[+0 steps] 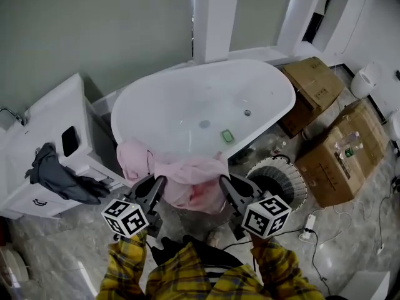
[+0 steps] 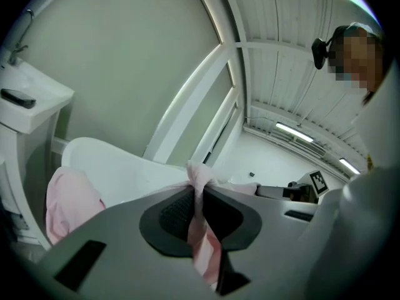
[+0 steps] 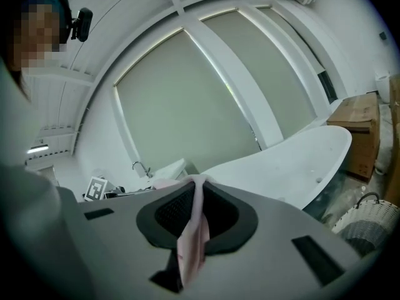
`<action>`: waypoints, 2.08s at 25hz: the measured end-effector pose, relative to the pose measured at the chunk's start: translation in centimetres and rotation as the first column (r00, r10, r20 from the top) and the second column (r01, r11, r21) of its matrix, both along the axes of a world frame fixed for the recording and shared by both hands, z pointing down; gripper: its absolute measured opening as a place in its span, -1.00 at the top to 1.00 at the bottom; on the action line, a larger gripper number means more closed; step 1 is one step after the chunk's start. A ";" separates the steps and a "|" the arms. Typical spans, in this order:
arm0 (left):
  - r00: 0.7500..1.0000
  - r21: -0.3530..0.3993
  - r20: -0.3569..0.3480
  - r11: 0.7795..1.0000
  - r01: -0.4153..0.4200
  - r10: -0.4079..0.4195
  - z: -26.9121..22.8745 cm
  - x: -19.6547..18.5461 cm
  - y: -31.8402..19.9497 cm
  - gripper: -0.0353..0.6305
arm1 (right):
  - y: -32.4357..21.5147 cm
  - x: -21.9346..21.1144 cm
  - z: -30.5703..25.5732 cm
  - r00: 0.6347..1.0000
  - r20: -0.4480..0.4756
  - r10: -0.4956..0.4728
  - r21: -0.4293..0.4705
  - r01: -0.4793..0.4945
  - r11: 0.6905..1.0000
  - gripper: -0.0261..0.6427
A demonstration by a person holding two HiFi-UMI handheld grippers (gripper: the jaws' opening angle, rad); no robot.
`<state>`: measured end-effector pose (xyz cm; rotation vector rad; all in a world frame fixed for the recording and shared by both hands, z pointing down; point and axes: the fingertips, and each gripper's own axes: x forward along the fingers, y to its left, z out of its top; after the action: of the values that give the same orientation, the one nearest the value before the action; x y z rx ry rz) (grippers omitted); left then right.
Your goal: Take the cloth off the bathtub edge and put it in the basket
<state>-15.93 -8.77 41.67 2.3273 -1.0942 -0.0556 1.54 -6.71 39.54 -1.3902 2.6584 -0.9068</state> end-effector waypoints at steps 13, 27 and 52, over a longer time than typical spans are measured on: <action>0.974 -0.085 0.090 0.973 0.215 -0.207 6.2 -6.2 -1.3 0.75 | -3.5 -5.5 4.7 0.978 -0.060 -0.199 -0.065 0.195 0.979 0.77; 0.929 -0.198 0.295 0.937 0.286 -0.222 13.5 -14.3 -6.3 0.53 | -8.0 -12.7 9.7 0.963 -0.113 -0.243 -0.182 0.220 0.958 0.76; 0.974 -0.446 0.160 0.868 0.216 -0.160 19.5 -14.6 -10.3 0.06 | -9.3 -15.7 13.0 0.962 -0.105 -0.252 -0.268 0.216 0.939 0.76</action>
<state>-30.49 -19.08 61.15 1.8105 -1.2358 0.2489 -14.12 -16.05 52.51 -1.2329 2.9486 -1.2596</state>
